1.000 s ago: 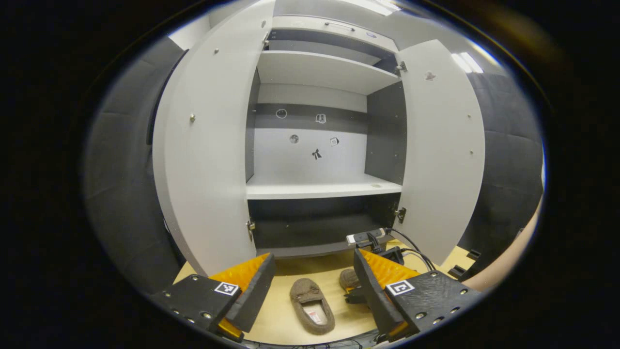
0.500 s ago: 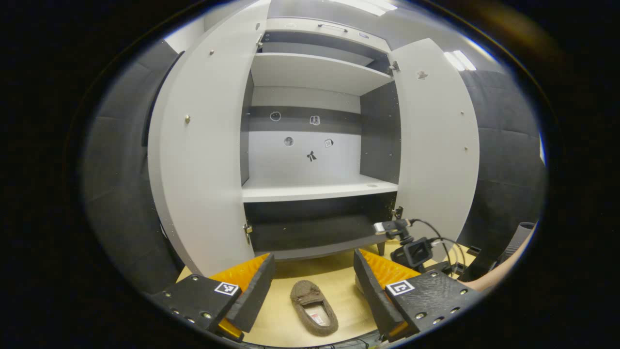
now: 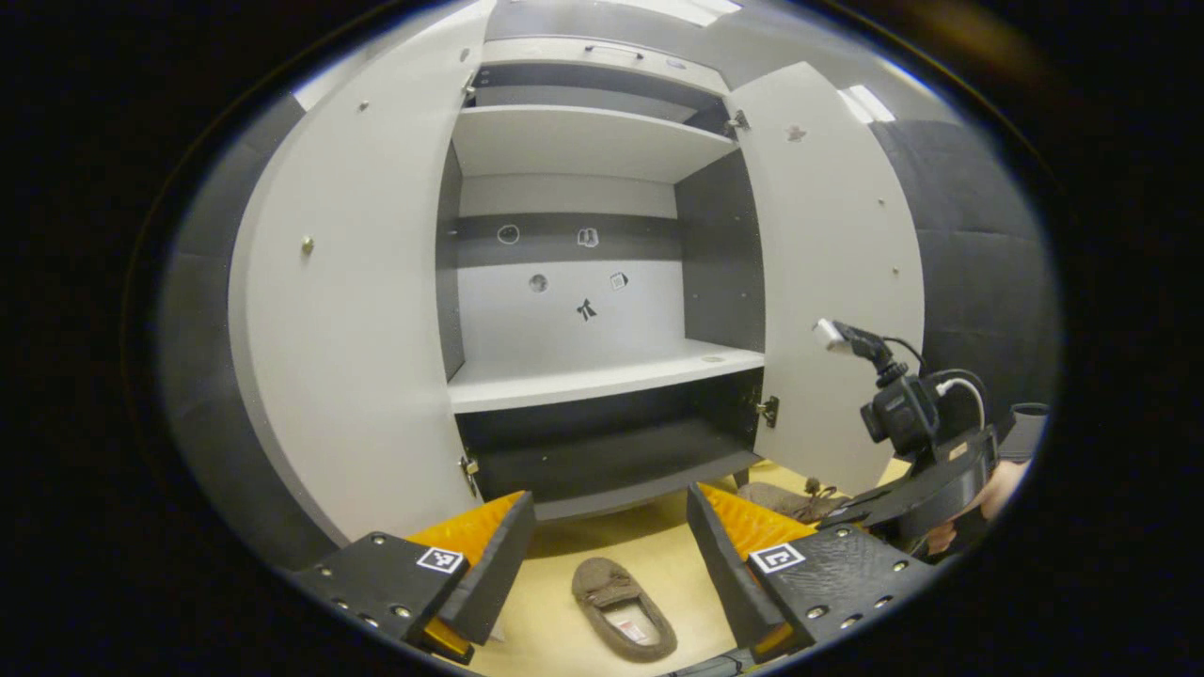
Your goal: Grab one shoe with the right hand and put it into the shoe cabinet, grab the other shoe with the left hand and put it into the shoe cabinet; then close the right door with the right hand and the left door with the left hand.
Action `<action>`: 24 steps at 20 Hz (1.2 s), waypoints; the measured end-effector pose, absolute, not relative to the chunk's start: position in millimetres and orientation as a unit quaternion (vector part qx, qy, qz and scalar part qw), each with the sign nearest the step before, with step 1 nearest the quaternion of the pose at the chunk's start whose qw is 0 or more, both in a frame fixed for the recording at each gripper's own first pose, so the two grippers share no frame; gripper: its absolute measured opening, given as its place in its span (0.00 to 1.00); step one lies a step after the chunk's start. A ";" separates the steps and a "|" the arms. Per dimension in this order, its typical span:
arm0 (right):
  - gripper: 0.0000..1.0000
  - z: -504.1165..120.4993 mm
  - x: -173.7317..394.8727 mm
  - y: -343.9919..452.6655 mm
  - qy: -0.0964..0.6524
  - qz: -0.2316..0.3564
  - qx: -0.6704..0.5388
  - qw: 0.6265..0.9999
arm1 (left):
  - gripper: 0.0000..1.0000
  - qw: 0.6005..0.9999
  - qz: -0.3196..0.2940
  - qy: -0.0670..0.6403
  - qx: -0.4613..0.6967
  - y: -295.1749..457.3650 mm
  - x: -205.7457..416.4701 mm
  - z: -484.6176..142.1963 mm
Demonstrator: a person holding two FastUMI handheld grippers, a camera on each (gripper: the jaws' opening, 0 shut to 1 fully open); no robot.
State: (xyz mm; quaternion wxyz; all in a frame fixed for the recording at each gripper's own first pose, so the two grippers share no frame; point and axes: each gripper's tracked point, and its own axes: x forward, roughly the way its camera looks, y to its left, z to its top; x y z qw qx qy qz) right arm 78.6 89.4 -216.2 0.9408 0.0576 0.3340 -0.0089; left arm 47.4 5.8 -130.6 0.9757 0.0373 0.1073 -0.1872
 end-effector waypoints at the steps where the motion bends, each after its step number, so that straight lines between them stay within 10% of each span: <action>1: 0.03 -199.0 84.4 87.7 0.315 -0.018 0.062 0.947 | 0.99 0.975 -0.192 0.110 0.030 3.1 47.4 -125.9; 14: 0.02 10.7 225.8 102.3 0.150 0.057 0.045 0.986 | 0.89 0.983 -0.168 0.072 0.016 4.4 65.0 -74.7; 24: 0.00 40.2 358.6 90.1 0.132 0.053 0.064 0.988 | 0.94 0.994 -0.080 0.070 0.006 22.3 73.1 -58.9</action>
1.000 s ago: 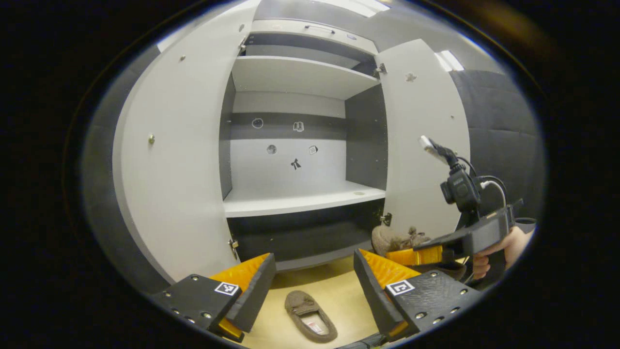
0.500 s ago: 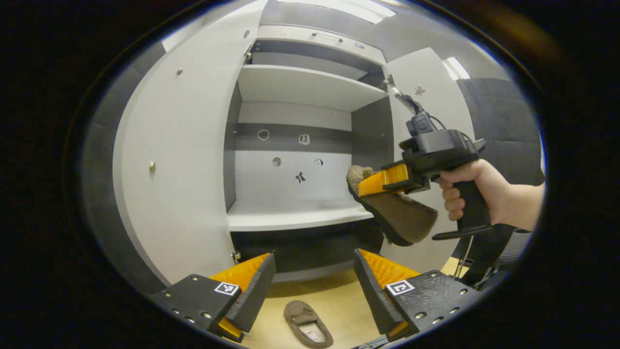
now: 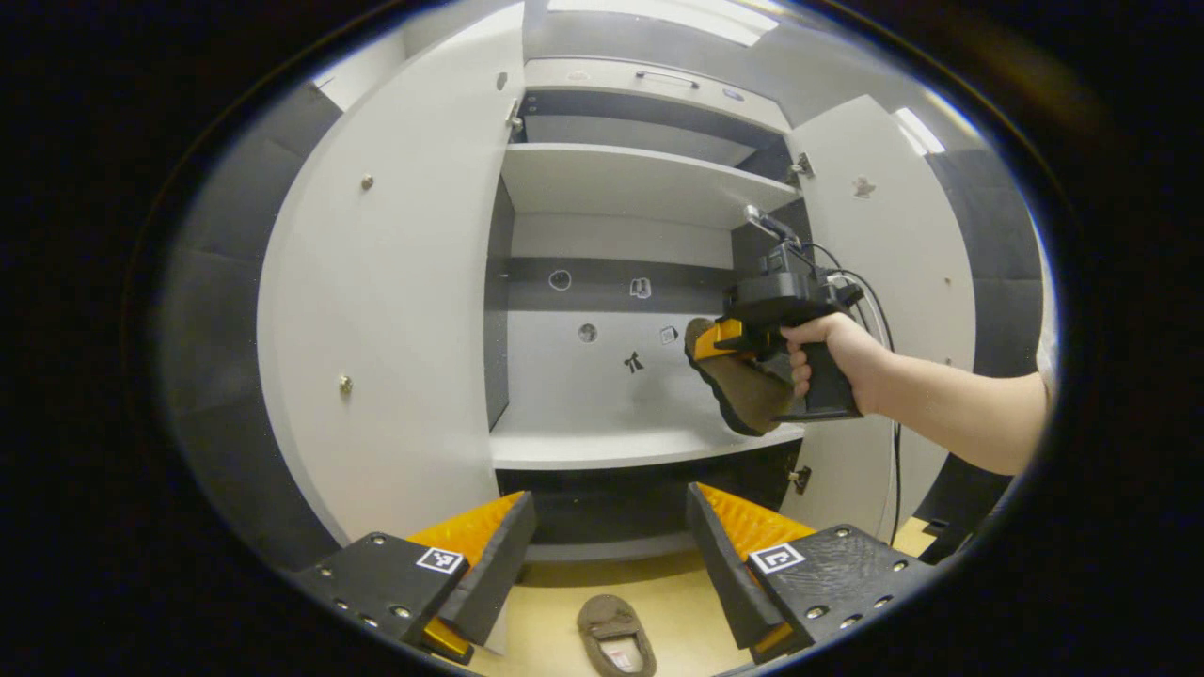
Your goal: Grab one shoe with the right hand and put it into the shoe cabinet, grab the other shoe with the left hand and put it into the shoe cabinet; then close the right door with the right hand and the left door with the left hand.
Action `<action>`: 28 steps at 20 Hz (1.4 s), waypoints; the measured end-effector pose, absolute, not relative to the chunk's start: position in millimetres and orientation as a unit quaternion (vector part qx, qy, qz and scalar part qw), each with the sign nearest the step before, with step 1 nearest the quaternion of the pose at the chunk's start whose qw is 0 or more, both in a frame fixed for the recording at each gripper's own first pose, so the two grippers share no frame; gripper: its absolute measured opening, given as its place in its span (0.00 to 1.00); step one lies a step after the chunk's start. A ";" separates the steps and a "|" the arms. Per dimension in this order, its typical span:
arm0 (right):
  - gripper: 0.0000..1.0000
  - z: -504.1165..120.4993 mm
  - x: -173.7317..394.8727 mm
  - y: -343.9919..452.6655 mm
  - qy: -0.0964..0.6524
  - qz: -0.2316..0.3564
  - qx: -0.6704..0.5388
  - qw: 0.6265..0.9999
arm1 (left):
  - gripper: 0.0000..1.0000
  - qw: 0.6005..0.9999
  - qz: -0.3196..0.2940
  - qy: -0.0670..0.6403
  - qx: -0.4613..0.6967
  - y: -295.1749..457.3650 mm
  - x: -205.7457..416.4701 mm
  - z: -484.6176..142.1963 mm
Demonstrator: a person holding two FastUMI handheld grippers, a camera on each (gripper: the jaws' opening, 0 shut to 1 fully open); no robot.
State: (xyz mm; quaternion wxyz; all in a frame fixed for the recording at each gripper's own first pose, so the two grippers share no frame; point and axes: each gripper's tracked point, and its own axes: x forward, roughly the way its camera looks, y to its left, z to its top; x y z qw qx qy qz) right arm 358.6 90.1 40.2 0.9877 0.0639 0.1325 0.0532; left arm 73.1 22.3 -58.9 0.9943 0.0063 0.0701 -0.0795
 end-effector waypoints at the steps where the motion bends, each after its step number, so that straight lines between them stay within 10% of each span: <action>1: 0.02 38.9 370.6 89.1 0.134 0.051 0.059 0.988 | 0.98 0.995 -0.071 0.069 0.006 23.5 72.5 -56.6; 19: 0.07 -4.8 456.2 90.2 0.149 0.047 0.014 0.988 | 0.98 0.995 0.017 0.087 0.035 29.5 53.3 -55.8; 28: 0.74 -7.7 418.6 108.9 0.202 0.091 0.067 0.973 | 0.99 0.994 0.018 0.108 0.023 32.6 42.4 -76.2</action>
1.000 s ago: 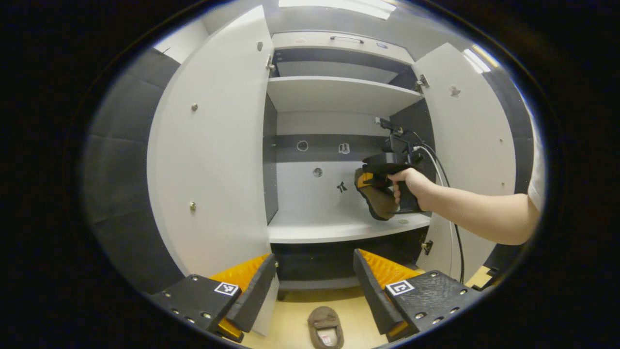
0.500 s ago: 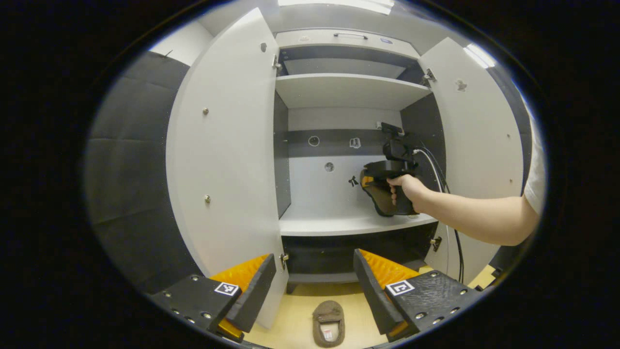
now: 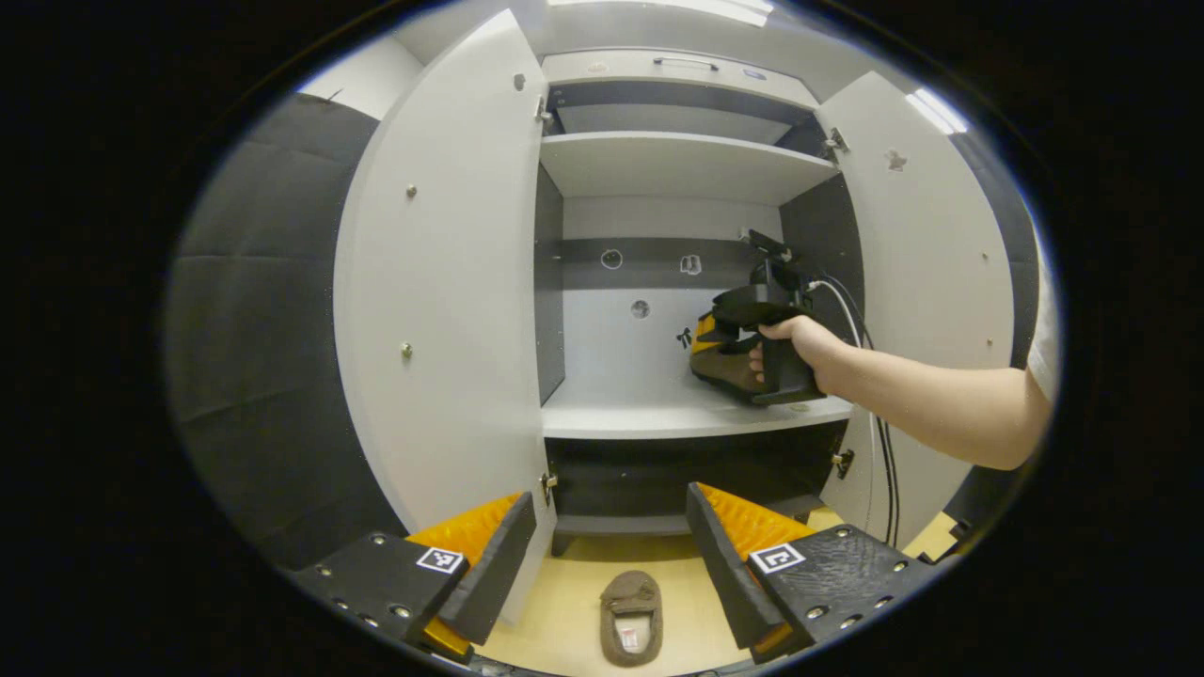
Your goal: Grab one shoe with the right hand and put it into the shoe cabinet, grab the other shoe with the left hand and put it into the shoe cabinet; then close the right door with the right hand and the left door with the left hand.
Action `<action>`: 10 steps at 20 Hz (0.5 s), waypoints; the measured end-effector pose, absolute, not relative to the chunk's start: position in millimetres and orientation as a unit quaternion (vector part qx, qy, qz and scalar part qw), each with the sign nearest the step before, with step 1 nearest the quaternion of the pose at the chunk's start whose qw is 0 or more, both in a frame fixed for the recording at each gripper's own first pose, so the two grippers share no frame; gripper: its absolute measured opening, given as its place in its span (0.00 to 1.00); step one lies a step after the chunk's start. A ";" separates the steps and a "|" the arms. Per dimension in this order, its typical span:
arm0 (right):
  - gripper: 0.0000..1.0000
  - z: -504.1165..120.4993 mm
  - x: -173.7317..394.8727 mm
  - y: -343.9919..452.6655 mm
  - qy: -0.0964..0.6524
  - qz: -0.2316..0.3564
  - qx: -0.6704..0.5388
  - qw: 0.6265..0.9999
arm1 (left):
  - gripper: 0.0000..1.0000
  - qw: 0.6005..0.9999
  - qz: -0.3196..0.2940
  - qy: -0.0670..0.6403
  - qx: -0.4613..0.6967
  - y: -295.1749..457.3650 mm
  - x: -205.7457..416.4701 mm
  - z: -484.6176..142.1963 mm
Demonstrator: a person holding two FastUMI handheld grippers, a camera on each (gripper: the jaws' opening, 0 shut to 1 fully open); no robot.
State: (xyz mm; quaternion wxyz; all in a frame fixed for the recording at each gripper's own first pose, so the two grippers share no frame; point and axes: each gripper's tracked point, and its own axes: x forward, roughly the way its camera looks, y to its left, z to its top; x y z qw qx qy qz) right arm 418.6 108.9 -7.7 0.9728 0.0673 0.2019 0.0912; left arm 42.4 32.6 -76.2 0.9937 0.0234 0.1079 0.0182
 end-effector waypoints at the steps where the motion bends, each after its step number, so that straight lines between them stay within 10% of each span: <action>1: 0.79 -8.1 409.7 113.8 0.206 0.102 0.063 0.971 | 0.98 0.994 0.018 0.110 0.021 34.8 42.0 -78.6; 4: 0.96 -13.2 384.4 125.7 0.222 0.121 0.039 0.967 | 0.99 0.993 0.016 0.113 0.012 40.8 41.5 -85.6; 10: 0.96 -16.4 364.1 113.6 0.240 0.096 0.023 0.966 | 0.98 0.993 0.003 0.118 0.007 48.1 42.2 -97.0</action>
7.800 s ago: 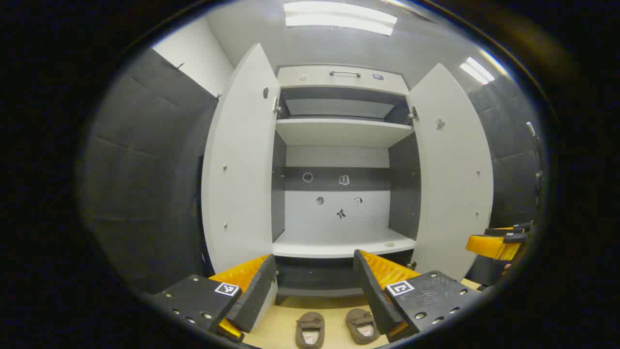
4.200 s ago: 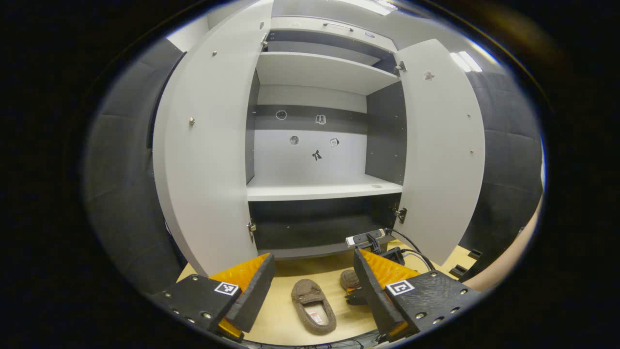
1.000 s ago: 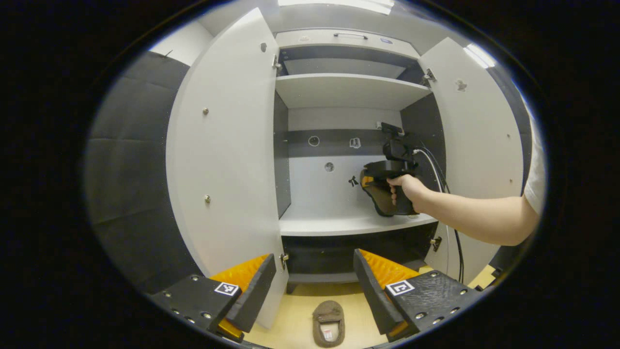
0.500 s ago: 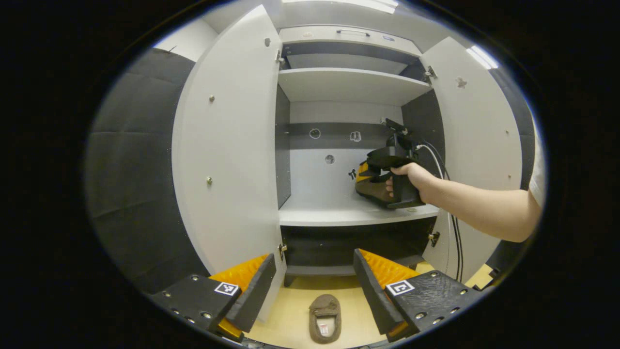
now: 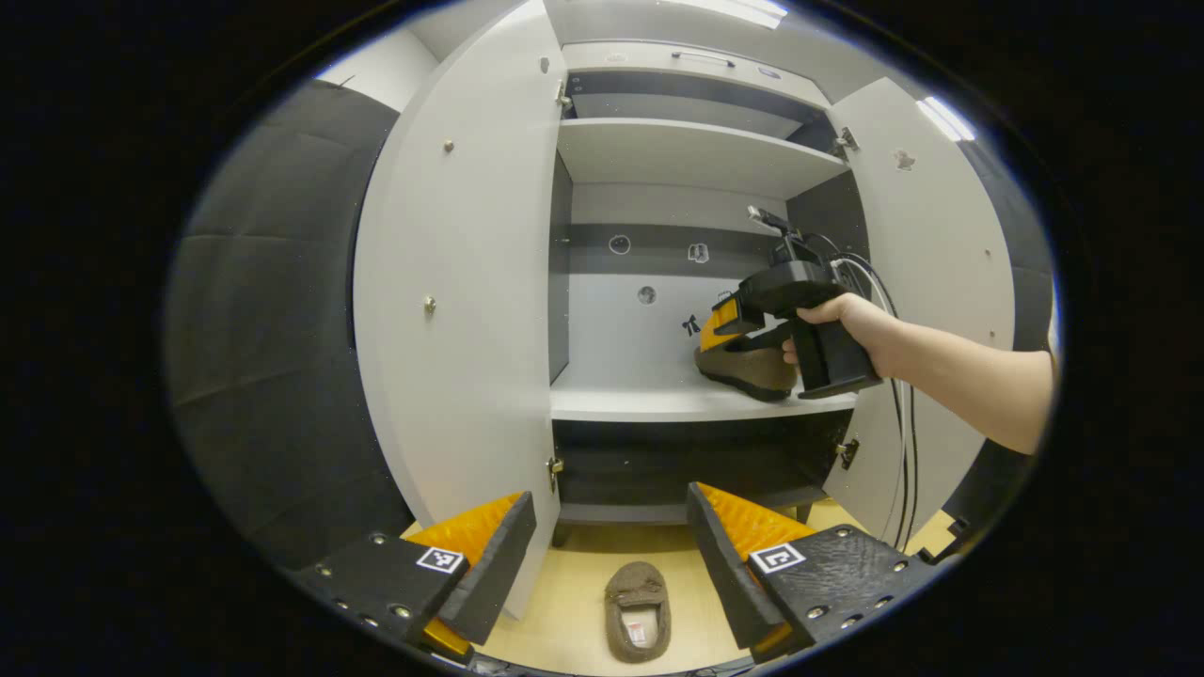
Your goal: Grab one shoe with the right hand and put it into the shoe cabinet, grab the other shoe with the left hand and put it into the shoe cabinet; then close the right door with the right hand and the left door with the left hand.
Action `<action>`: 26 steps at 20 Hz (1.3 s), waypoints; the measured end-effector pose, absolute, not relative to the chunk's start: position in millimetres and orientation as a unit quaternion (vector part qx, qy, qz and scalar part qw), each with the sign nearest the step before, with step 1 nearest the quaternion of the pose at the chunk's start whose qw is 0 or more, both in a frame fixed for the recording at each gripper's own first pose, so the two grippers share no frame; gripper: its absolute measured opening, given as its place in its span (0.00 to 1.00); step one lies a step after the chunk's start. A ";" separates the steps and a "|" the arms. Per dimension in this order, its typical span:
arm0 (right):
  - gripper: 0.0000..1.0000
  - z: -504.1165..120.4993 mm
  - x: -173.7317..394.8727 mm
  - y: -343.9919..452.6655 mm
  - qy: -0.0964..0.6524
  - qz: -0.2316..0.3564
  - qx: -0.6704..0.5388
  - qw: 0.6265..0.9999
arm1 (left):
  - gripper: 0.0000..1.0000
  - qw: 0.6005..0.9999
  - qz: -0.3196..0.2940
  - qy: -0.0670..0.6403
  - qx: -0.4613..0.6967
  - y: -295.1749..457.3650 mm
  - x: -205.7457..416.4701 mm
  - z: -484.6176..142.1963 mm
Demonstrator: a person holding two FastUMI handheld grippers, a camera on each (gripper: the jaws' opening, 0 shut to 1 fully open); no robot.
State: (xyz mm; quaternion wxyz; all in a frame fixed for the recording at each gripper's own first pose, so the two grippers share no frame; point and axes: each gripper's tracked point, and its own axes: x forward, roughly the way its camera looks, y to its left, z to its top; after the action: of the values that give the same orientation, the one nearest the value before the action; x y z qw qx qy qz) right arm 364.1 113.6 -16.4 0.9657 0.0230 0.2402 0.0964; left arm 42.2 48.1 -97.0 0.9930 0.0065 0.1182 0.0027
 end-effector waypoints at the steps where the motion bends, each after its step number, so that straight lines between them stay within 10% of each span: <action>1: 0.93 -9.4 361.4 108.5 0.230 0.089 0.024 0.969 | 0.98 0.993 -0.001 0.118 0.007 48.2 42.7 -99.4; 12: 0.96 46.0 255.6 73.8 0.135 0.052 0.014 0.989 | 0.99 0.973 -0.075 0.217 0.033 36.6 50.1 -197.5; 26: 0.92 -63.1 79.4 43.5 0.163 -0.032 0.013 0.986 | 0.99 0.899 -0.152 0.380 0.156 32.2 54.6 -375.3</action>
State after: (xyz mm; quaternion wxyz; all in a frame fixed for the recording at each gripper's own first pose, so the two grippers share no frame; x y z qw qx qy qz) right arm 79.4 43.5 -63.1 0.9860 0.0127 0.1629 -0.0324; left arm 54.6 32.2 -375.3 0.8991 0.1564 0.3797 -0.1519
